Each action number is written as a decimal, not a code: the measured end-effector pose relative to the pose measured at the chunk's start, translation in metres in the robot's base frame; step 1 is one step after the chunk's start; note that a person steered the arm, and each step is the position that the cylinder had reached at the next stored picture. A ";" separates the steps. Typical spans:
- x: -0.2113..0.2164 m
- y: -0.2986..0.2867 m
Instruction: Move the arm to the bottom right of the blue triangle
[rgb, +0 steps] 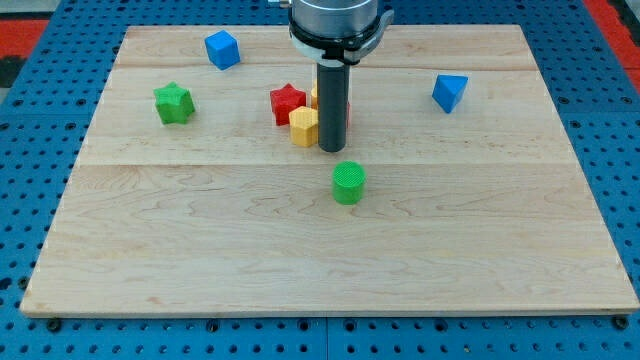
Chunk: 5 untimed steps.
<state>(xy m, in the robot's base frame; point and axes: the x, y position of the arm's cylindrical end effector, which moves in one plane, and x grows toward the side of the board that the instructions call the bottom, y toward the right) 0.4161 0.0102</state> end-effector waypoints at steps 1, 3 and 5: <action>0.002 0.011; 0.003 0.129; -0.064 0.198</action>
<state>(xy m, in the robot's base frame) 0.3517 0.2077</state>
